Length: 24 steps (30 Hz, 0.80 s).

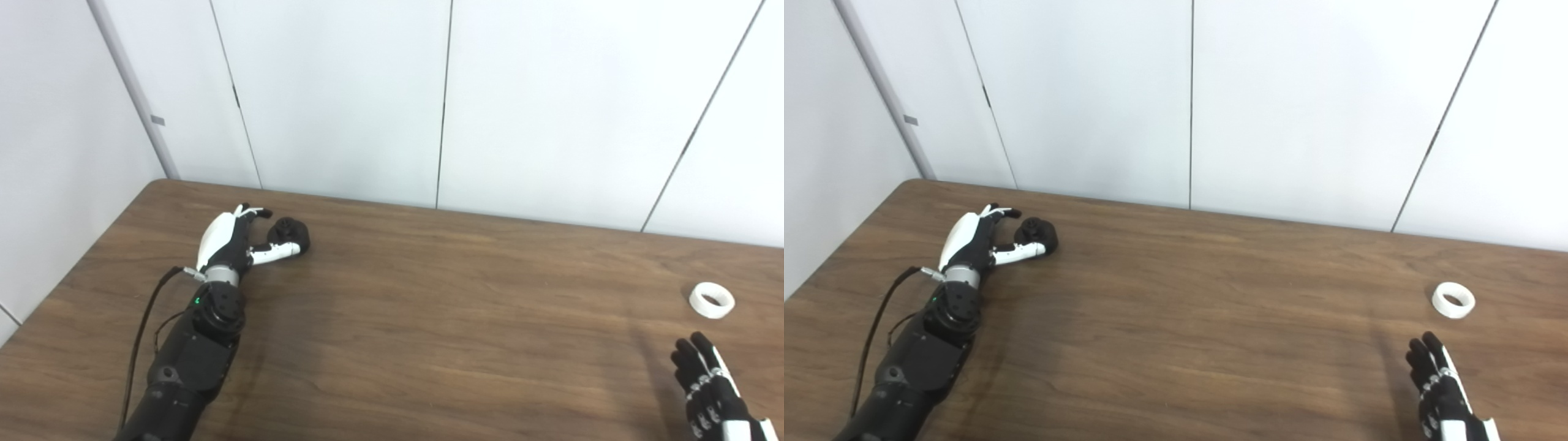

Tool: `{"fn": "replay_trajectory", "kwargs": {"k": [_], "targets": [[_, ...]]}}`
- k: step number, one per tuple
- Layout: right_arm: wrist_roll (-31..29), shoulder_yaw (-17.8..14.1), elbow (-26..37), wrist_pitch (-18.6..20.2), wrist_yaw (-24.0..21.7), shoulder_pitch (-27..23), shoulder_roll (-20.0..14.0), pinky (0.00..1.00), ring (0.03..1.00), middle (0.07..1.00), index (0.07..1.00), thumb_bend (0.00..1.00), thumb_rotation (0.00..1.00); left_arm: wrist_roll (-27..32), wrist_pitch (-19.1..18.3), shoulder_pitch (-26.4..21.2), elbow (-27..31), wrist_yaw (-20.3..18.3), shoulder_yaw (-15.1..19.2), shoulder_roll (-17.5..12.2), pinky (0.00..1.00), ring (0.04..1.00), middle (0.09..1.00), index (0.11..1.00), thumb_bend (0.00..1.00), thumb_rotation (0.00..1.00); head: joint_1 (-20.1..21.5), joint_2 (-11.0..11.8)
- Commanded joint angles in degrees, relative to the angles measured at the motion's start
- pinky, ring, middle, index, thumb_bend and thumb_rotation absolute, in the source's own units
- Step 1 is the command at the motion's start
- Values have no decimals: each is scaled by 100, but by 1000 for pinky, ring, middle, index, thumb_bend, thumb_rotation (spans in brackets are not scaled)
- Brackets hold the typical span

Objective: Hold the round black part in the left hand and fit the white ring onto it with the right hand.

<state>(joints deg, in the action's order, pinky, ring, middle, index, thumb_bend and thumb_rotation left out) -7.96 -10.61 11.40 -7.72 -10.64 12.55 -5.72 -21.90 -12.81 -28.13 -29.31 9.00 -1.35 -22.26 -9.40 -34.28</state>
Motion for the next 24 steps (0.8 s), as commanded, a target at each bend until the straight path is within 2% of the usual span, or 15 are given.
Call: {"fn": "replay_trajectory", "kwargs": {"k": [1,8,19,24], "targets": [[-74,13,-224,-131,-24,650,-88,992,957,943,956,648,944,-11,6,-202,-16,-5,-16,-73,1000,1000,1000,828,979,433,6,-14],[-98,-6,-179,-125,-18,670,-88,979,951,935,956,640,941,-71,-75,-180,-47,11,-82,-44,1000,1000,1000,831,991,394,22,-18],[-89,-1,-187,-165,-39,682,-96,991,959,941,958,638,943,-58,166,-233,-525,324,-133,33,1000,1000,1000,795,1000,332,101,-52],[36,9,-200,-202,-11,683,-96,957,949,936,955,643,952,45,398,-232,-754,504,-72,100,1000,1000,1000,785,1000,326,128,-31]]}}
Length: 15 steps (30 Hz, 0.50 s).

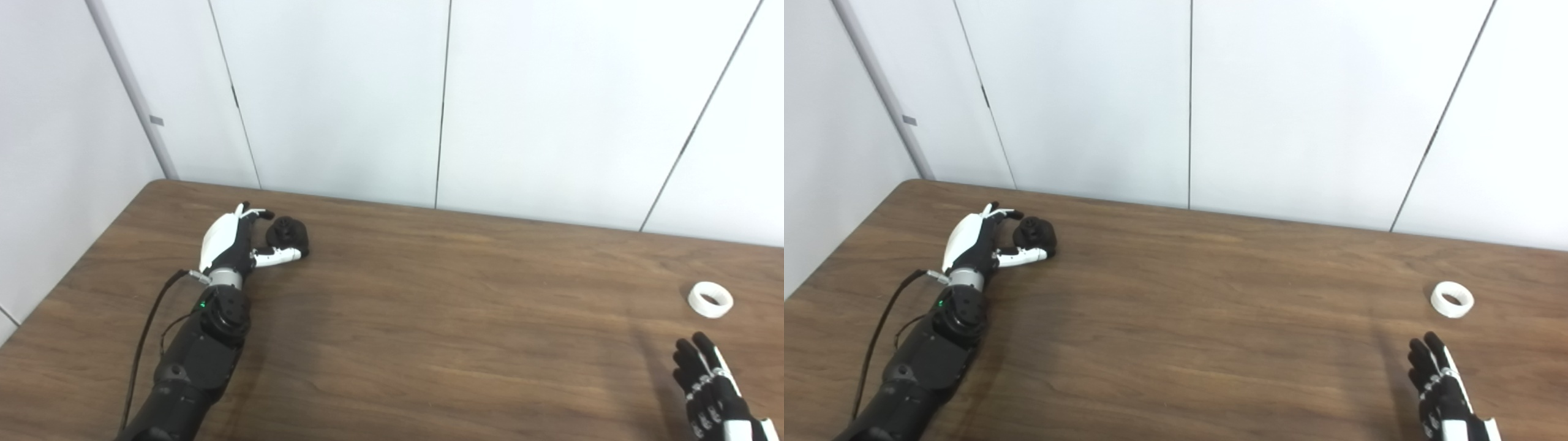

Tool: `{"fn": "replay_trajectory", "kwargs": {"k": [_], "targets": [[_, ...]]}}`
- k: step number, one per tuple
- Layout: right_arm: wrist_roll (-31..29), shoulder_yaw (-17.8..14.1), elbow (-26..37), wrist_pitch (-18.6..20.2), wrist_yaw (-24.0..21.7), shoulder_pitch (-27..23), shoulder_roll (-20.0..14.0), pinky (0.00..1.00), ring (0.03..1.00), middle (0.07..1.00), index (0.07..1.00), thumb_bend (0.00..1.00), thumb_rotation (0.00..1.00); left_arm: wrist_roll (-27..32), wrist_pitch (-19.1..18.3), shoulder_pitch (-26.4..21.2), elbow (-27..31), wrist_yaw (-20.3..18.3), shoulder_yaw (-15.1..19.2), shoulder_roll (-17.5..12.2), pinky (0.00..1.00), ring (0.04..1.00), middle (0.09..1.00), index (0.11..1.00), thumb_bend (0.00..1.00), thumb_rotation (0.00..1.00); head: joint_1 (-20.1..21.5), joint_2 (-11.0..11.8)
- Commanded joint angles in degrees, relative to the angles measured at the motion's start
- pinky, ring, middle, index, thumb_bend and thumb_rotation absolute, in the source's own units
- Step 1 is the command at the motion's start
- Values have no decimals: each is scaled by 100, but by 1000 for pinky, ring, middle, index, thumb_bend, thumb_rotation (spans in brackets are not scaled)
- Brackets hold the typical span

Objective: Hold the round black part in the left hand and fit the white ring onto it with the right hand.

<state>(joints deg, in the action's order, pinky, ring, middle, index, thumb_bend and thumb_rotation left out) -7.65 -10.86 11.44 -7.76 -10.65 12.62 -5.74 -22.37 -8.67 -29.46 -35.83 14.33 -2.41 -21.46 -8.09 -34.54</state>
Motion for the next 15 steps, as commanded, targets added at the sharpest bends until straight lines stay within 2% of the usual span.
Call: {"fn": "replay_trajectory", "kwargs": {"k": [1,8,15], "targets": [[11,32,-198,-189,-6,676,-90,953,947,936,956,643,953,113,23,-95,-126,-7,50,35,1000,1000,1000,785,1000,325,-4,-4],[-70,5,-188,-150,-9,668,-74,974,961,946,962,651,939,149,299,-142,-362,123,56,89,1000,1000,1000,771,1000,296,-4,-4],[5,19,-157,-153,15,690,-61,962,954,939,960,660,948,85,217,-133,-323,95,-10,74,1000,1000,1000,761,1000,303,8,10]]}}
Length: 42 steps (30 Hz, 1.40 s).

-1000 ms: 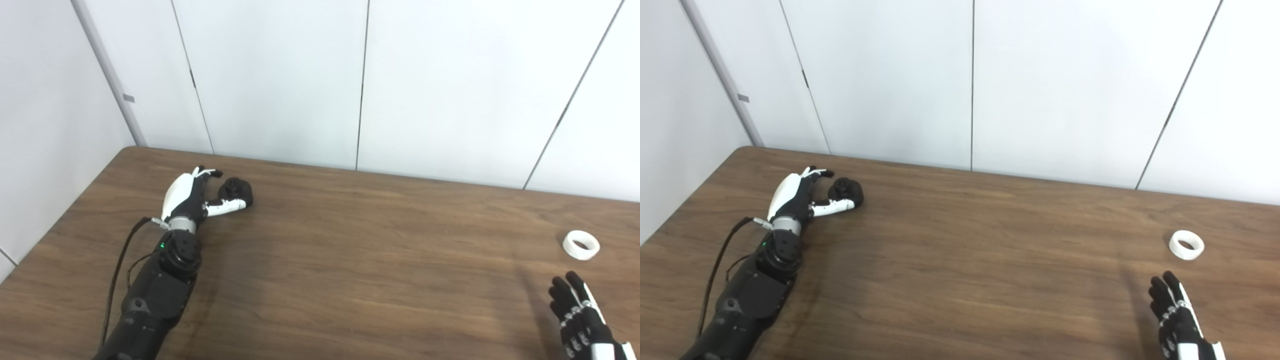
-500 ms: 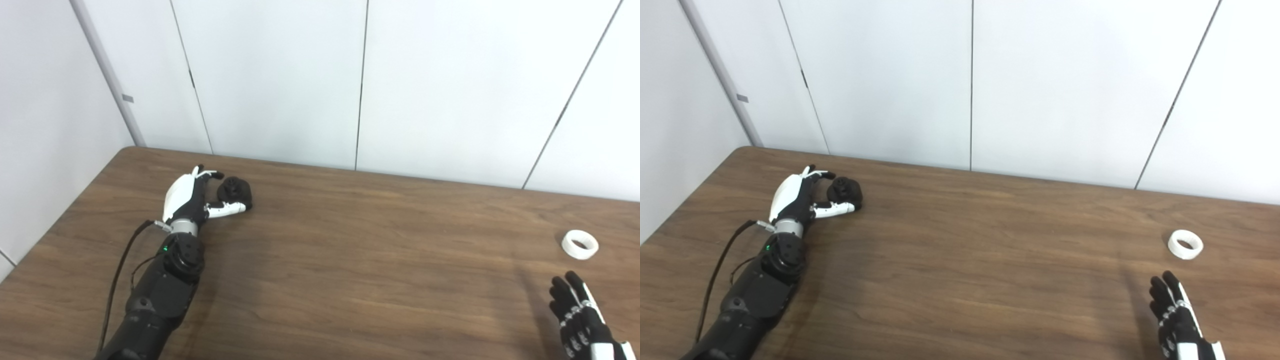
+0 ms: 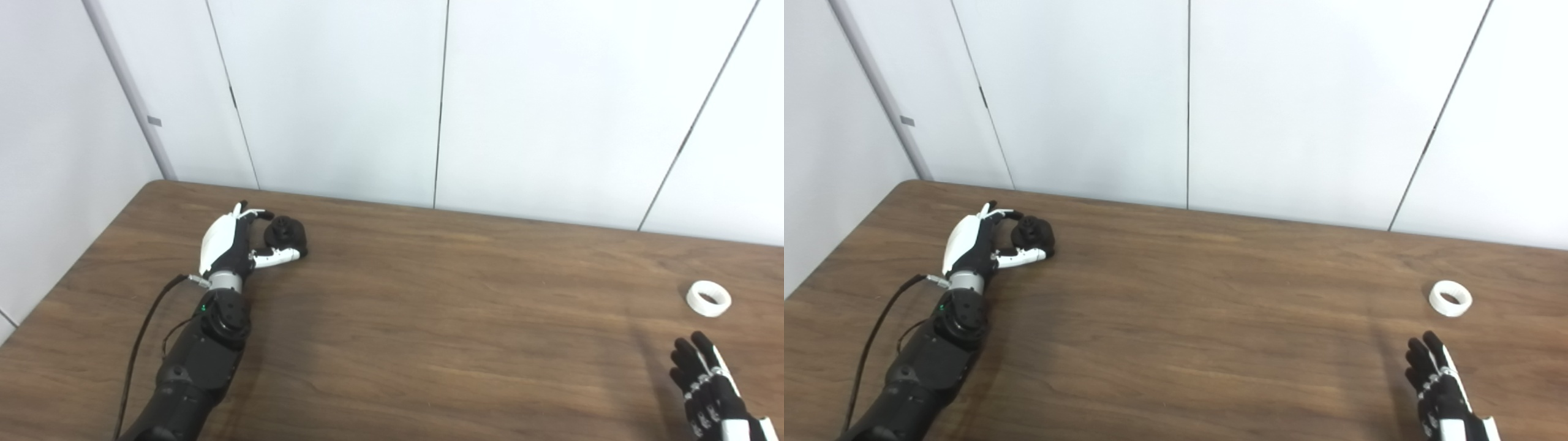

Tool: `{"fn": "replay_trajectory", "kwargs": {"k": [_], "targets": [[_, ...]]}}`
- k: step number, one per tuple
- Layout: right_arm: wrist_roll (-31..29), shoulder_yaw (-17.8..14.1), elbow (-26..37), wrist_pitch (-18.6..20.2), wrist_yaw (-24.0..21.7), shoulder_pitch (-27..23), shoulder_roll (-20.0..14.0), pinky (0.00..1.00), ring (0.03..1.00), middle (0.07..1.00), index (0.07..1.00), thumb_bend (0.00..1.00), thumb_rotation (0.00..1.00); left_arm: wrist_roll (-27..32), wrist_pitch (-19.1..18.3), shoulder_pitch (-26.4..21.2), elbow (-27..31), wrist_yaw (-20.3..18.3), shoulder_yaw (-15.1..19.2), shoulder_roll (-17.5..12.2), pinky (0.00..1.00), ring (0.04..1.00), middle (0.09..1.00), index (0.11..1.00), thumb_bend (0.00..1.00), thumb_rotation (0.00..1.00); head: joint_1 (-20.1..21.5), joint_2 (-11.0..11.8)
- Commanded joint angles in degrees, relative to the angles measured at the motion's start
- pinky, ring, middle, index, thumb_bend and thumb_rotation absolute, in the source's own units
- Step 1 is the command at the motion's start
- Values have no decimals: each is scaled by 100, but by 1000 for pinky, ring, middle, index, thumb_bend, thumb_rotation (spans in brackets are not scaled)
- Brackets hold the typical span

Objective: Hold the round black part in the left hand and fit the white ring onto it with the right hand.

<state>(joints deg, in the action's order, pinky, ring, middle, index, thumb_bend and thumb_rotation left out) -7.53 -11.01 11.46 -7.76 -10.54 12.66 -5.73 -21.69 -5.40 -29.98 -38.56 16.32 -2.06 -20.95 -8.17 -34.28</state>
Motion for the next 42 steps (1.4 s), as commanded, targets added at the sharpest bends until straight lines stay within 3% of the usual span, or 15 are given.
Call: {"fn": "replay_trajectory", "kwargs": {"k": [1,12,28,35,42], "targets": [[0,39,-158,-154,-1,692,-68,963,955,939,957,653,951,-2,-145,-78,-34,-114,-63,15,1000,1000,1000,762,999,305,32,-9],[40,55,-164,-181,6,716,-45,956,942,933,961,663,947,-214,-287,-133,-159,-224,-295,-106,1000,1000,1000,780,1000,349,81,10],[198,110,-127,-135,118,700,24,944,945,927,955,675,938,-496,-159,-292,-514,-275,-704,-240,1000,1000,1000,848,1000,373,143,-10],[233,114,-108,-114,134,698,20,946,946,932,957,687,944,-469,-167,-362,-580,-223,-689,-218,1000,1000,1000,818,1000,370,116,-53],[202,108,-80,-76,143,702,33,952,946,933,960,689,941,-392,-75,-326,-535,-215,-629,-225,1000,1000,1000,728,983,297,94,-116]]}}
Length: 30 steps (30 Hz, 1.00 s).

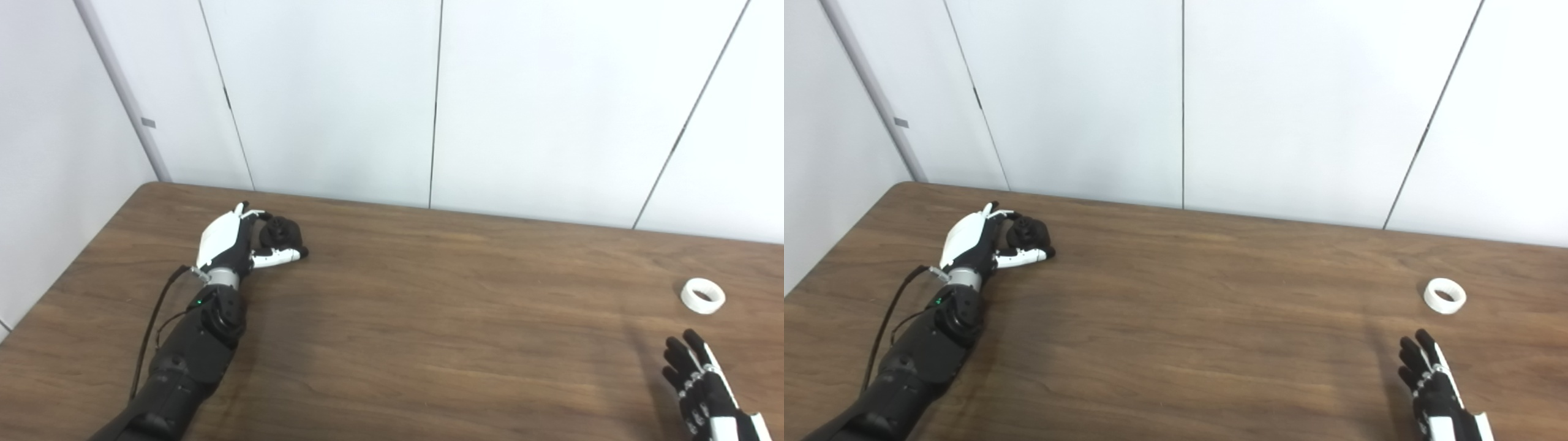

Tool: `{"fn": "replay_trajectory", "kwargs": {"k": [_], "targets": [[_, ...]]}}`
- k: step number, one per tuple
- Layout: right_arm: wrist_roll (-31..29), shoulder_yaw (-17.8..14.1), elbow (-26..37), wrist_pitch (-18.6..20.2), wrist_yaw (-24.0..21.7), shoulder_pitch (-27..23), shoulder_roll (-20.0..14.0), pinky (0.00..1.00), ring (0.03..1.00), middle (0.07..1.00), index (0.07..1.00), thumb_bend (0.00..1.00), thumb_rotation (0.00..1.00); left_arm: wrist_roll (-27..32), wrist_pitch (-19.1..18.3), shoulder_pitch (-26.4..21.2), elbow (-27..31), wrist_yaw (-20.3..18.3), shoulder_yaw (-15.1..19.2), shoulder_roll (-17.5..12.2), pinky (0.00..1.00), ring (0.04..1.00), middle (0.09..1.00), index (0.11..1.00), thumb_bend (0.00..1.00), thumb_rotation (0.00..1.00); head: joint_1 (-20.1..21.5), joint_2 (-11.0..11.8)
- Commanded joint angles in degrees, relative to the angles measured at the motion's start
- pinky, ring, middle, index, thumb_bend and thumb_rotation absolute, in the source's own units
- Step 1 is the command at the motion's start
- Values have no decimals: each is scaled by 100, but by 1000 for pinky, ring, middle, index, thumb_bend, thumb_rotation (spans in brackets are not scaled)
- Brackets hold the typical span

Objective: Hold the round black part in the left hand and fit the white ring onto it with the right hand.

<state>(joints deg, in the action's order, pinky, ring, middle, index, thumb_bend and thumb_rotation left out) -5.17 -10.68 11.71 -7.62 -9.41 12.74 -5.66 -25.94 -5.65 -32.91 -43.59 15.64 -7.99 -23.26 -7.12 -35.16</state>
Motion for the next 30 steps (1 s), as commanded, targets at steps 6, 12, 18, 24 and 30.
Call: {"fn": "replay_trajectory", "kwargs": {"k": [6,12,18,24,30], "targets": [[-72,66,-87,-45,11,687,-3,961,952,934,967,670,946,2,-91,28,80,-126,-37,-23,1000,1000,1000,666,947,245,-38,-58],[-162,43,-120,-60,-33,676,-49,972,946,940,971,665,942,3,-177,102,211,-134,-16,-24,1000,1000,1000,663,934,240,-72,-110],[-157,41,-66,2,-41,668,-80,967,957,941,970,658,952,1,-78,151,203,-76,9,-51,1000,1000,991,653,912,203,-122,-163],[-136,24,-68,24,-29,645,-98,968,966,953,974,673,963,-12,-49,164,158,-47,21,-66,1000,1000,981,643,887,171,-162,-155],[-201,8,-92,-20,-51,654,-101,976,965,949,976,651,963,72,85,135,45,43,97,-20,1000,1000,950,593,849,96,-175,-164]]}}
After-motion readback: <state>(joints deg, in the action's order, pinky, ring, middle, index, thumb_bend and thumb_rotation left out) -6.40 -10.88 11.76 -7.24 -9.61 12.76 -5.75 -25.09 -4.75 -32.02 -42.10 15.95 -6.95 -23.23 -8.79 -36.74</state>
